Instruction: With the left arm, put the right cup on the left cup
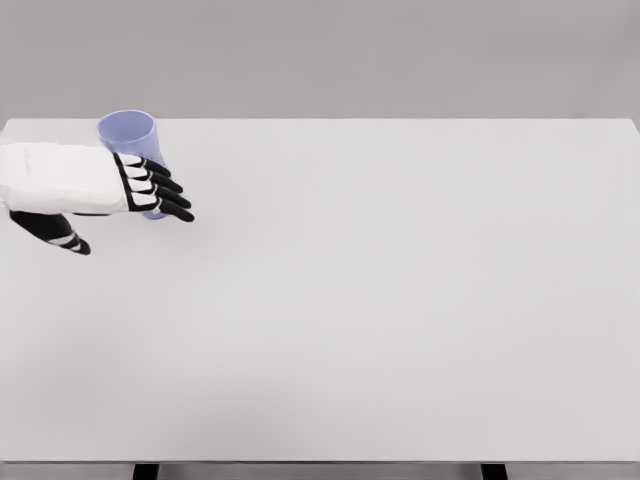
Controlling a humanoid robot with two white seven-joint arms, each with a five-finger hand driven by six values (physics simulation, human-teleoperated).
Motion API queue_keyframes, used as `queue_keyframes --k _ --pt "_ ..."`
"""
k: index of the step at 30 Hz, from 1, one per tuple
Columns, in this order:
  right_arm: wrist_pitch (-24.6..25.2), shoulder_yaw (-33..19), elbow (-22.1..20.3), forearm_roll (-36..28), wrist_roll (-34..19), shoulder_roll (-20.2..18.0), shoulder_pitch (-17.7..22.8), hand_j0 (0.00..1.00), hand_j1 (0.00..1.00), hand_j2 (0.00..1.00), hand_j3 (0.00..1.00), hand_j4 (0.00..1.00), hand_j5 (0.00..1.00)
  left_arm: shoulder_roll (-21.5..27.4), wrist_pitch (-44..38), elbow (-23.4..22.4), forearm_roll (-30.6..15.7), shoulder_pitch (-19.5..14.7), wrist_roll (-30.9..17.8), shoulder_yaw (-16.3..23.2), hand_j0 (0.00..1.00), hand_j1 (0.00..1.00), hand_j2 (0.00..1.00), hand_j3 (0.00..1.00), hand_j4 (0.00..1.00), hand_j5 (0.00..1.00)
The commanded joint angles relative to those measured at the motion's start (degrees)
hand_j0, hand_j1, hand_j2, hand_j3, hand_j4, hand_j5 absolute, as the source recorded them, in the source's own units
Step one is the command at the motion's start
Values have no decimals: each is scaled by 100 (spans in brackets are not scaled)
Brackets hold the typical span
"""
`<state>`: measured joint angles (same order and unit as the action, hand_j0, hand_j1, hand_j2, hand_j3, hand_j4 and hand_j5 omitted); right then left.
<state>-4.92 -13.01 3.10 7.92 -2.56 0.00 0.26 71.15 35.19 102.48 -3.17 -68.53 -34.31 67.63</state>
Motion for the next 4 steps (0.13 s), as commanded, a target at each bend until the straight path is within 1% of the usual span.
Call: queue_keyframes --k 1,4 --pt "0 0 7 -1 1 0 0 100 100 100 100 100 100 -189 -19 0 -44 33 3 -13 100 100 100 100 100 100" --pt "0 0 -2 -1 1 0 0 100 100 100 100 100 100 -321 -19 0 -35 217 3 -31 100 100 100 100 100 100"
